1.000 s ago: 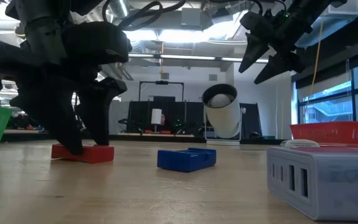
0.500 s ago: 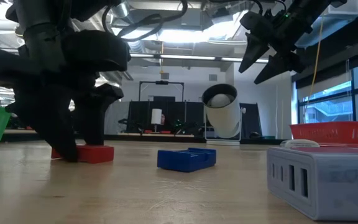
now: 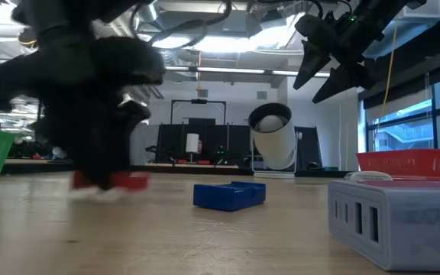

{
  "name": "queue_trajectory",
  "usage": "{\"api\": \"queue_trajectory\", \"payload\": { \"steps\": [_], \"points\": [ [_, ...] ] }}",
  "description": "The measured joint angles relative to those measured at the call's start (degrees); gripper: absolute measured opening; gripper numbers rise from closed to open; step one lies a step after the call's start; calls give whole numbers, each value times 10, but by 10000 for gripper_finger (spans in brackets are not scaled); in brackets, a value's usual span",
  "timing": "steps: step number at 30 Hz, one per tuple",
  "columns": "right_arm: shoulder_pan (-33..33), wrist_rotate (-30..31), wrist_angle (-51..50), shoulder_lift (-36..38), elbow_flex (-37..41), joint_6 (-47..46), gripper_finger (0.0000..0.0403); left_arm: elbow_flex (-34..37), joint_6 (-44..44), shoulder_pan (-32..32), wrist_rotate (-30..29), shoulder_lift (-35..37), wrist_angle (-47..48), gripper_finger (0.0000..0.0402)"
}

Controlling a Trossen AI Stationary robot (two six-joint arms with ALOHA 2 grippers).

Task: Pick & Place Office items
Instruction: Put the red digital clock into the green bin

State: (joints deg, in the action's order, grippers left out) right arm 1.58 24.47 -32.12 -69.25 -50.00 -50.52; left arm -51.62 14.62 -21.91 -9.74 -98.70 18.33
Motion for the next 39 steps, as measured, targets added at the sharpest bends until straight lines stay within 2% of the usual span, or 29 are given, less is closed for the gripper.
{"api": "queue_trajectory", "payload": {
  "steps": [5,10,16,20,22,30,35,39],
  "points": [
    [0,1,2,0,0,0,286,-32,-5,23,-42,22,-4,154],
    [0,1,2,0,0,0,286,-70,-106,48,-103,44,-6,155],
    [0,-22,4,0,0,-1,286,-118,-236,76,-207,48,-7,159],
    [0,-33,4,0,0,-1,286,-156,-258,102,-299,48,-27,158],
    [0,-35,4,0,0,-1,286,-174,-257,114,-322,48,-60,156],
    [0,-35,5,0,0,-2,286,-234,-207,127,-303,49,-262,158],
    [0,-35,2,0,0,0,286,-242,-204,123,-265,55,-436,157],
    [0,-32,3,0,0,0,286,-242,-217,121,-222,59,-504,159]
  ]
}}
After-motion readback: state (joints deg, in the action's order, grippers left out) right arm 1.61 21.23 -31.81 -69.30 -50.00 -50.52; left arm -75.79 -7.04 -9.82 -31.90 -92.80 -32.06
